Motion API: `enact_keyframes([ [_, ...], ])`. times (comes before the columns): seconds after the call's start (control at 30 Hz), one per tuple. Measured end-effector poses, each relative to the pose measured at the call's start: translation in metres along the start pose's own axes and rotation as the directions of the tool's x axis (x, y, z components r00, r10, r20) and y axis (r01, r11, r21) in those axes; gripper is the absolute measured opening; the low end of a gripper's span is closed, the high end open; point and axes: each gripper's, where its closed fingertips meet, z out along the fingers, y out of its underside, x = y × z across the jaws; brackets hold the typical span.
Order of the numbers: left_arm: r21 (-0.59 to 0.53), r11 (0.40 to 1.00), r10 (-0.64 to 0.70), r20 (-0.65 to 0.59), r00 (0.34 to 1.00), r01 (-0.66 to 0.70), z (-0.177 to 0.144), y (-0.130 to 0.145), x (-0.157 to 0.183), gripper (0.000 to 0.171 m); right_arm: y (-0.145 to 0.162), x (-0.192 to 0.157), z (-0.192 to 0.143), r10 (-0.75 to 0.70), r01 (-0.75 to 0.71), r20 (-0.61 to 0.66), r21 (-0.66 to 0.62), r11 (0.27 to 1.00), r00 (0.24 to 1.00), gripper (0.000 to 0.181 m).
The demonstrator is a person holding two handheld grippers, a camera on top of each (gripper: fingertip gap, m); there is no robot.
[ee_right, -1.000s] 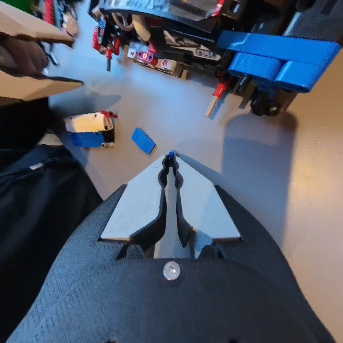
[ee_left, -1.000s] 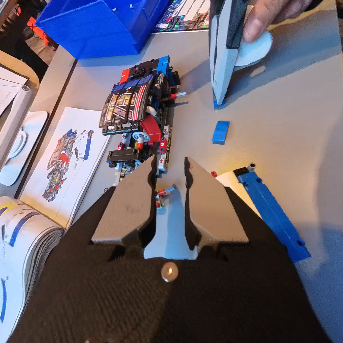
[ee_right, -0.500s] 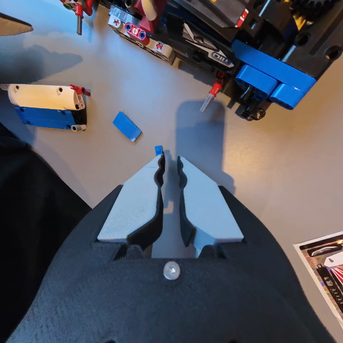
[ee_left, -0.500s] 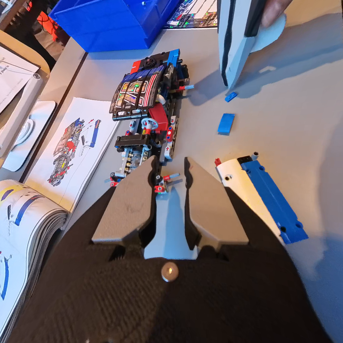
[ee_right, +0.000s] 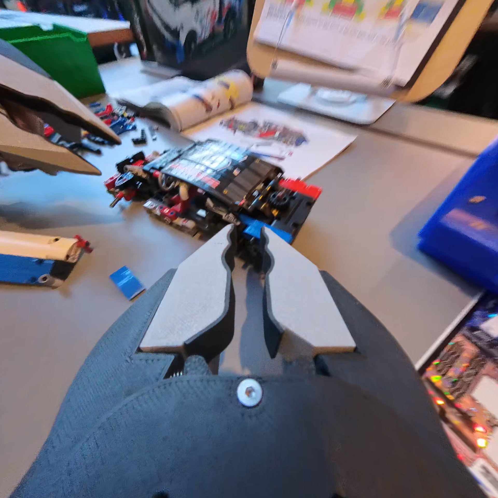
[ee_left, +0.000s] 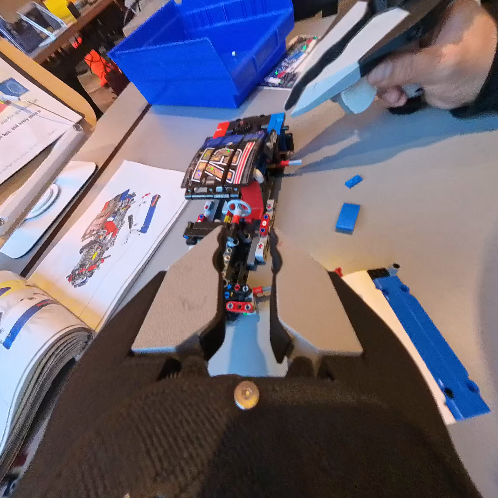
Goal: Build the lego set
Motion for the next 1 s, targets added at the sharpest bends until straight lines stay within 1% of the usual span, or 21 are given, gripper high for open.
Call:
enact_keyframes([
  [0.07, 0.029, 0.999, -0.017, 0.0, 1.0, 0.017, 0.004, -0.003, -0.002, 0.028, -0.013, 0.007, -0.004, -0.073, 0.078, -0.074, 0.079, 0.994, 0.995, 0.013],
  [0.13, 0.023, 0.999, -0.033, -0.01, 0.999, 0.034, 0.006, -0.004, -0.001, 0.03, -0.021, 0.011, -0.004, -0.112, 0.125, -0.109, 0.116, 0.985, 0.988, 0.012],
  [0.2, 0.042, 0.999, -0.026, 0.005, 1.0, 0.025, 0.007, -0.009, -0.001, 0.03, -0.027, 0.014, -0.002, -0.106, 0.121, -0.107, 0.139, 0.983, 0.989, 0.012],
  [0.3, 0.011, 1.0, -0.008, 0.011, 1.0, 0.008, 0.011, -0.003, -0.001, 0.028, -0.03, 0.02, 0.002, -0.063, 0.077, -0.09, 0.162, 0.984, 0.994, 0.013],
  [0.4, 0.002, 1.0, -0.008, 0.01, 1.0, 0.008, 0.013, -0.002, 0.0, 0.028, -0.035, 0.021, 0.001, -0.054, 0.07, -0.087, 0.192, 0.979, 0.995, 0.013],
  [0.57, 0.001, 1.0, 0.0, 0.007, 1.0, 0.0, 0.015, -0.002, 0.002, 0.028, -0.035, 0.022, 0.005, -0.075, 0.093, -0.103, 0.18, 0.979, 0.992, 0.012],
  [0.77, 0.001, 0.999, 0.042, 0.042, 0.998, -0.042, 0.011, -0.004, 0.0, 0.027, -0.036, 0.024, 0.01, -0.098, 0.121, -0.138, 0.166, 0.979, 0.986, 0.011],
  [0.9, 0.003, 0.999, 0.049, 0.039, 0.998, -0.049, 0.01, -0.006, 0.002, 0.027, -0.035, 0.024, 0.012, -0.093, 0.114, -0.132, 0.158, 0.981, 0.987, 0.011],
  [1.0, 0.008, 0.999, 0.046, 0.044, 0.998, -0.046, 0.009, -0.005, 0.002, 0.027, -0.037, 0.024, 0.01, -0.087, 0.11, -0.131, 0.177, 0.978, 0.987, 0.011],
])
